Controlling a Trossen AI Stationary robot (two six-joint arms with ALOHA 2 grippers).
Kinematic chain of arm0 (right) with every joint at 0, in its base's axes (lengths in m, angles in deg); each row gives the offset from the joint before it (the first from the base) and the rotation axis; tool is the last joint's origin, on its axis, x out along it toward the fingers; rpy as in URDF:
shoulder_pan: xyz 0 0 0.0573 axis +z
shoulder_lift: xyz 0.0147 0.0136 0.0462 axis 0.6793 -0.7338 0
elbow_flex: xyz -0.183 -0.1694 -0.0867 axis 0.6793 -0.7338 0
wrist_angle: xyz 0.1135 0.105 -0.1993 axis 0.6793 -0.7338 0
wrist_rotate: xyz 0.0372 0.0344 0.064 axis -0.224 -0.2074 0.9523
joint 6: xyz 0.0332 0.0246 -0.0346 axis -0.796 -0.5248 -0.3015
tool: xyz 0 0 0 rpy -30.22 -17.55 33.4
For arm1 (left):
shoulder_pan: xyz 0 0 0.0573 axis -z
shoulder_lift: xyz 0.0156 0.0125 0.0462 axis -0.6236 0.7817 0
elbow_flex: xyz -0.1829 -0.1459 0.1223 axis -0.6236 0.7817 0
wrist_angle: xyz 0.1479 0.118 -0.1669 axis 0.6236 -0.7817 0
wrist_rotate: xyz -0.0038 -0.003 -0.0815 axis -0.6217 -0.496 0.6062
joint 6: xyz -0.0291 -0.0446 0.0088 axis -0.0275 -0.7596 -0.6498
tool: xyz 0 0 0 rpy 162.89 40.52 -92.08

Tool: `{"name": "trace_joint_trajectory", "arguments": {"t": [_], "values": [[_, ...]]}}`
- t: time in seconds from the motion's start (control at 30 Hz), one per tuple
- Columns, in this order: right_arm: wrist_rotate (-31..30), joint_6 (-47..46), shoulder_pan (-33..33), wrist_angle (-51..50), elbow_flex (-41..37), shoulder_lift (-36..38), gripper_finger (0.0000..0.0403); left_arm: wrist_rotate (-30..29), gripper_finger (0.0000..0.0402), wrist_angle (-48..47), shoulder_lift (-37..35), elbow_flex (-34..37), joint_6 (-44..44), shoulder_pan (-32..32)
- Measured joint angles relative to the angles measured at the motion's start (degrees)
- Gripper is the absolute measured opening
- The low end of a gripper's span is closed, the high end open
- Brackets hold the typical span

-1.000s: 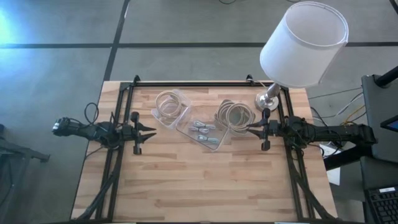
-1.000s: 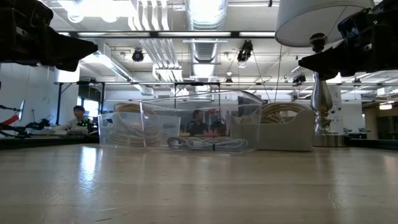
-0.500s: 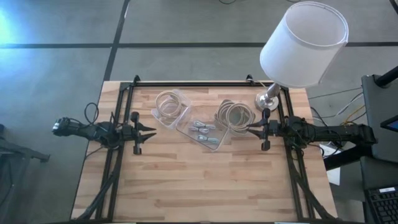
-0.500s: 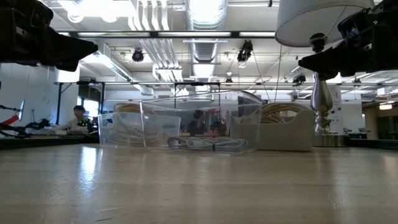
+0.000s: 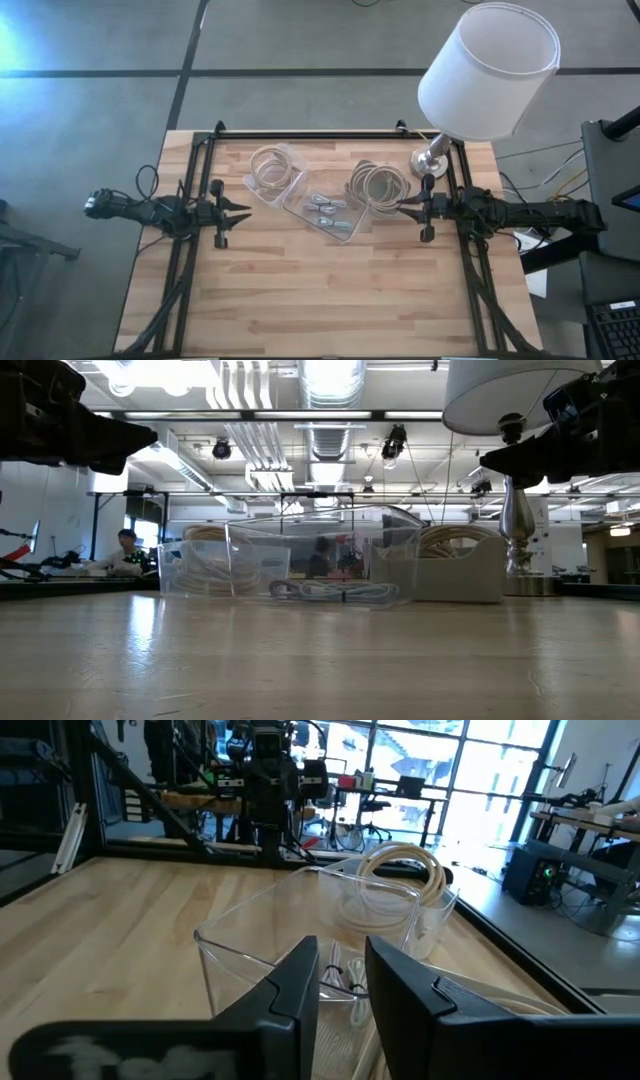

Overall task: Pick & Place USB Port
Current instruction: Return to Home Position

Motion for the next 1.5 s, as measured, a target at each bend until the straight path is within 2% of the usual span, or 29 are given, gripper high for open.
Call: {"name": "trace_joint_trajectory", "arguments": {"t": [0.3,0.9,1.33,1.5], "values": [[0.0,0.0,0.0,0.0,0.0,0.0,0.0068,0.0,0.0081,0.0,0.0,0.0,0.0,0.0],[0.0,0.0,0.0,0.0,0.0,0.0,0.0091,0.0,0.0080,0.0,0.0,0.0,0.0,0.0],[0.0,0.0,0.0,0.0,0.0,0.0,0.0068,0.0,0.0081,0.0,0.0,0.0,0.0,0.0],[0.0,0.0,0.0,0.0,0.0,0.0,0.0072,0.0,0.0080,0.0,0.0,0.0,0.0,0.0]]}}
